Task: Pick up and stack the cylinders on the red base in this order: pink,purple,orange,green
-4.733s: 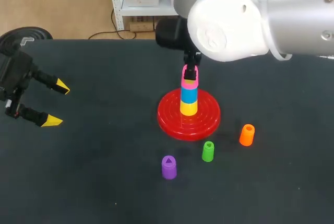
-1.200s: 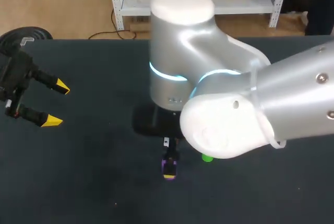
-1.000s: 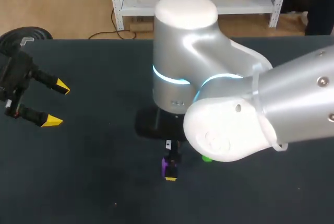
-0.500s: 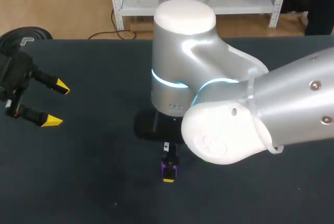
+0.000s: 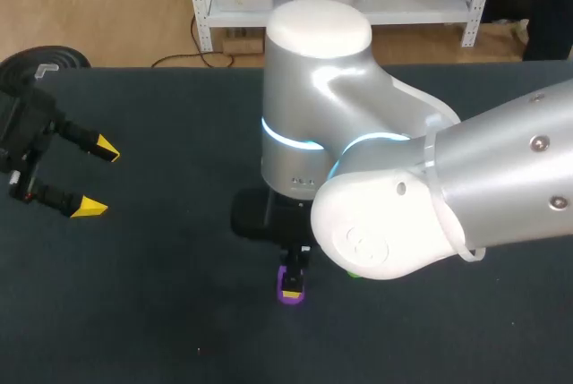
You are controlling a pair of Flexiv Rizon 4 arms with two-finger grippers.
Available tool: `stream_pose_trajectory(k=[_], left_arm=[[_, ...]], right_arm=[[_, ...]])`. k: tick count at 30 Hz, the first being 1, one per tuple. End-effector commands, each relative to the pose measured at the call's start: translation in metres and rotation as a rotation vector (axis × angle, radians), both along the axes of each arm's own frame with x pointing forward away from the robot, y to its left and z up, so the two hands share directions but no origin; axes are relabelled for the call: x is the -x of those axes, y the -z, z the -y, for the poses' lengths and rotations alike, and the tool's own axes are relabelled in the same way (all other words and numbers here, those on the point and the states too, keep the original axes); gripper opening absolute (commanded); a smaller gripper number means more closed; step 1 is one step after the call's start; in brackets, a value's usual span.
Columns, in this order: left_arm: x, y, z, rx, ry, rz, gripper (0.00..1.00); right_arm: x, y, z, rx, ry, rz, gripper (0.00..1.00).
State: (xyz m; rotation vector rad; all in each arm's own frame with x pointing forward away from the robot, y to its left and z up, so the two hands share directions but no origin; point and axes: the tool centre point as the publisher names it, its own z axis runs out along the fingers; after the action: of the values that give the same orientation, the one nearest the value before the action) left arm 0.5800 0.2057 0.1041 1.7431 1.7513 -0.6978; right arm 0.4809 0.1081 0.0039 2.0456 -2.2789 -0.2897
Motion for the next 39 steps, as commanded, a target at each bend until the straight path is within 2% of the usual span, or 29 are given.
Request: stream_pose_trajectory(k=[1, 9, 14, 16, 19, 24, 28, 33, 39], left_arm=[[0.000, 0.001, -0.001, 0.003, 0.000, 0.004, 1.00], [0.000, 0.001, -0.001, 0.003, 0.000, 0.004, 1.00], [0.000, 0.001, -0.001, 0.003, 0.000, 0.004, 1.00], [0.000, 0.001, -0.001, 0.003, 0.000, 0.004, 1.00], [0.000, 0.001, -0.001, 0.003, 0.000, 0.004, 1.00], [0.000, 0.001, -0.001, 0.003, 0.000, 0.004, 1.00], [0.000, 0.001, -0.001, 0.003, 0.000, 0.004, 1.00], [0.000, 0.001, -0.001, 0.003, 0.000, 0.004, 1.00], [0.000, 0.001, -0.001, 0.003, 0.000, 0.004, 1.00]], right_arm=[[-0.001, 0.001, 0.000, -0.004, -0.001, -0.004, 0.00], [-0.005, -0.009, 0.000, -0.027, 0.000, 0.018, 0.00], [-0.016, -0.040, -0.001, -0.029, -0.011, 0.075, 0.00], [-0.024, -0.062, 0.001, -0.081, -0.023, 0.104, 0.00], [-0.038, -0.101, 0.008, -0.122, -0.014, 0.199, 0.00], [-0.066, -0.153, 0.015, -0.029, -0.039, 0.316, 0.00], [-0.096, -0.184, 0.022, 0.022, -0.045, 0.350, 0.00], [-0.132, -0.200, 0.030, 0.087, -0.039, 0.341, 0.00], [-0.161, -0.195, 0.041, 0.105, -0.014, 0.300, 0.00]])
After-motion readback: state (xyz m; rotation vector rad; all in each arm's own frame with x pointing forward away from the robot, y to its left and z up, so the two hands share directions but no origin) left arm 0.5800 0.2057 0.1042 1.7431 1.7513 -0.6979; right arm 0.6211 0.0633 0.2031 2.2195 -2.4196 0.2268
